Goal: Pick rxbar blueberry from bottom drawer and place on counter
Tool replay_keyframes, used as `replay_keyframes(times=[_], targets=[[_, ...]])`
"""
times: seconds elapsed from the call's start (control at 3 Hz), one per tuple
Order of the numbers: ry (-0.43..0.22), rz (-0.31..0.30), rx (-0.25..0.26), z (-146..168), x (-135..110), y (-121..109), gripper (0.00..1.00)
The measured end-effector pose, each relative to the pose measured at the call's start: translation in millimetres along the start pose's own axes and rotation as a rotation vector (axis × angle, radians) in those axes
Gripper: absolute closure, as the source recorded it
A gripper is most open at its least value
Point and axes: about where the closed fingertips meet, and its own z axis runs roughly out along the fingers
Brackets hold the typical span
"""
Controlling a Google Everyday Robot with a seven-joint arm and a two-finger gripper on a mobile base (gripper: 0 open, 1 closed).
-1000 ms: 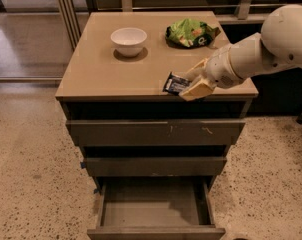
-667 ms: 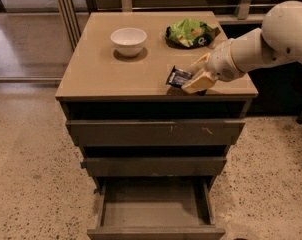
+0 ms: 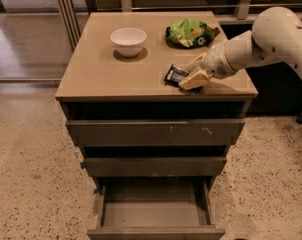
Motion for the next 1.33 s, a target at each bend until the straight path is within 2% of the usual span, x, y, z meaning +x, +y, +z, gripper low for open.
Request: replay_keyframes(times=[0.67,1.33], targets=[[-0.012,0.009,-0.004,9.1,3.4,-6.3,0.59],[-0.007,0.019,-0.013,10.2,1.8,-5.0,0.12]])
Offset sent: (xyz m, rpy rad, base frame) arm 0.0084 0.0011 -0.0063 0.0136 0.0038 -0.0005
